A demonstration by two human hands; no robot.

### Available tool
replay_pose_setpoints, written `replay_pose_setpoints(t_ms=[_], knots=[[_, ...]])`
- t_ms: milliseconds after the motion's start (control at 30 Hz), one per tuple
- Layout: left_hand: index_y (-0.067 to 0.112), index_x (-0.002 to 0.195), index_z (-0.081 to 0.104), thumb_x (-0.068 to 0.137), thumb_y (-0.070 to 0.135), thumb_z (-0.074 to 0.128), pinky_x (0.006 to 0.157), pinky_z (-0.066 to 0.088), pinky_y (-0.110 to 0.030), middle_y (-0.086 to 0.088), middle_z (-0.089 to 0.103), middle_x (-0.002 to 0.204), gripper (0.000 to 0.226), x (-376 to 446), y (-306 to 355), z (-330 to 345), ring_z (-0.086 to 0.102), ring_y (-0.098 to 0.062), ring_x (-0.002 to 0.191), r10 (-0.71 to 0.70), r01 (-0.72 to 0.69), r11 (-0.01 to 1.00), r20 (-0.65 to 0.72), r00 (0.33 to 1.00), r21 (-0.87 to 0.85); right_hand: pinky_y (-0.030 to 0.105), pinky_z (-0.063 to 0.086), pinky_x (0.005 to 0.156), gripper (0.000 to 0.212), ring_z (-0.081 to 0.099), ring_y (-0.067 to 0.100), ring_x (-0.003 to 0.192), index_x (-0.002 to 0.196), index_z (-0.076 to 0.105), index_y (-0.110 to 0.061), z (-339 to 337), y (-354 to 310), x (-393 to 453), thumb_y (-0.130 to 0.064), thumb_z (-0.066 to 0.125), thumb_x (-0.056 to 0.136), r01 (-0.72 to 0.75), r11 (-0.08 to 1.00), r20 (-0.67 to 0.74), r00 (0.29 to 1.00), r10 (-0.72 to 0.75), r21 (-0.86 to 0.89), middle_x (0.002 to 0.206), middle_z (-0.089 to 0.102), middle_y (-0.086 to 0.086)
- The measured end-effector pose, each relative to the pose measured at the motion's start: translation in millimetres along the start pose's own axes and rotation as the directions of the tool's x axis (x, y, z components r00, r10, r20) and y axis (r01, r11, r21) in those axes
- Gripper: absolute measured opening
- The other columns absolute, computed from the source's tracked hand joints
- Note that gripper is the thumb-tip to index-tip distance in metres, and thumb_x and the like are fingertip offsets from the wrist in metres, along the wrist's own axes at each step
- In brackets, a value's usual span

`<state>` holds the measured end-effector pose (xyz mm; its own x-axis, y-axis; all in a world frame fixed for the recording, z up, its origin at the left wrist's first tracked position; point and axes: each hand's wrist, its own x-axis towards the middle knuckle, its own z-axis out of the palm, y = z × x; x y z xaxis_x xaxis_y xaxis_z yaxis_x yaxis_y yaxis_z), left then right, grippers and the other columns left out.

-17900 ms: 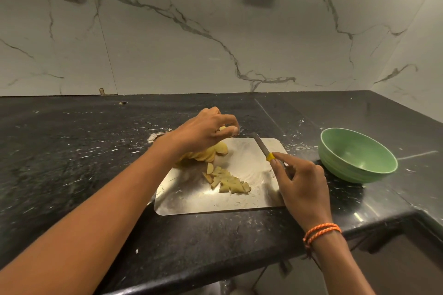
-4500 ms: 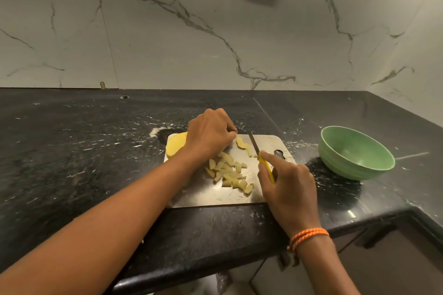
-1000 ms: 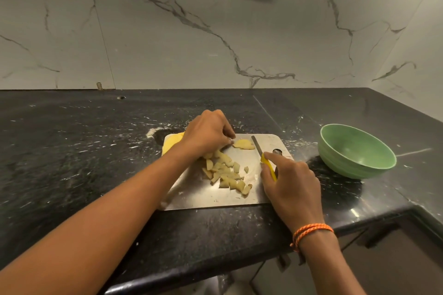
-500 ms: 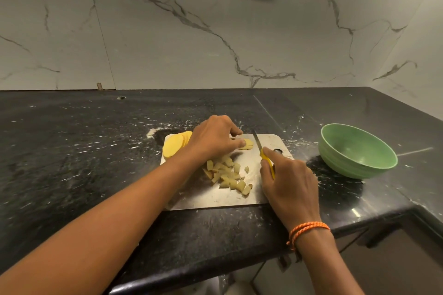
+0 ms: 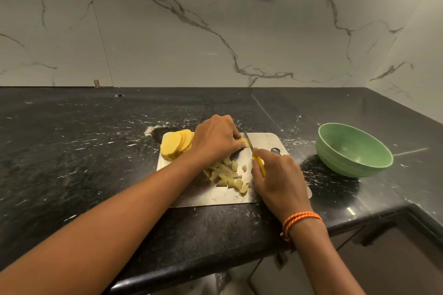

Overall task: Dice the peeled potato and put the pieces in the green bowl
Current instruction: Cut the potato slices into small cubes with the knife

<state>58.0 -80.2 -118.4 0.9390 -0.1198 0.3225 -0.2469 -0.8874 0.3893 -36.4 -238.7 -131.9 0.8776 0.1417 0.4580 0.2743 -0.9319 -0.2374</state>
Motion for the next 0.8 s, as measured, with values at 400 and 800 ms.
replay_pose_setpoints(t_ms=[400, 800], knots=[[0.026, 0.112, 0.083, 0.091, 0.054, 0.078, 0.070, 0.062, -0.033, 0.009, 0.080, 0.090, 0.035, -1.3, -1.6, 1.7, 0.066, -0.011, 0.073, -0.026, 0.027, 0.999, -0.022, 0.999, 0.032, 0.040, 0.053, 0.058, 0.031, 0.061, 0.026, 0.058, 0.123, 0.070, -0.024, -14.7, 4.8, -38.1, -0.025, 0.065, 0.092, -0.015, 0.992, -0.151, 0.988, 0.033, 0.122, 0.067, 0.069, 0.005], [0.029, 0.109, 0.084, 0.091, 0.050, 0.080, 0.065, 0.058, -0.031, 0.009, 0.081, 0.091, 0.028, -0.7, -3.6, 0.8, 0.067, -0.012, 0.074, -0.020, 0.021, 0.999, -0.018, 1.000, 0.027, 0.040, 0.049, 0.057, 0.020, 0.064, 0.034, 0.072, 0.110, 0.068, -0.021, 5.3, -6.2, -5.9, -0.028, 0.057, 0.094, 0.042, 0.999, -0.043, 0.998, -0.042, 0.010, 0.076, 0.070, 0.009]])
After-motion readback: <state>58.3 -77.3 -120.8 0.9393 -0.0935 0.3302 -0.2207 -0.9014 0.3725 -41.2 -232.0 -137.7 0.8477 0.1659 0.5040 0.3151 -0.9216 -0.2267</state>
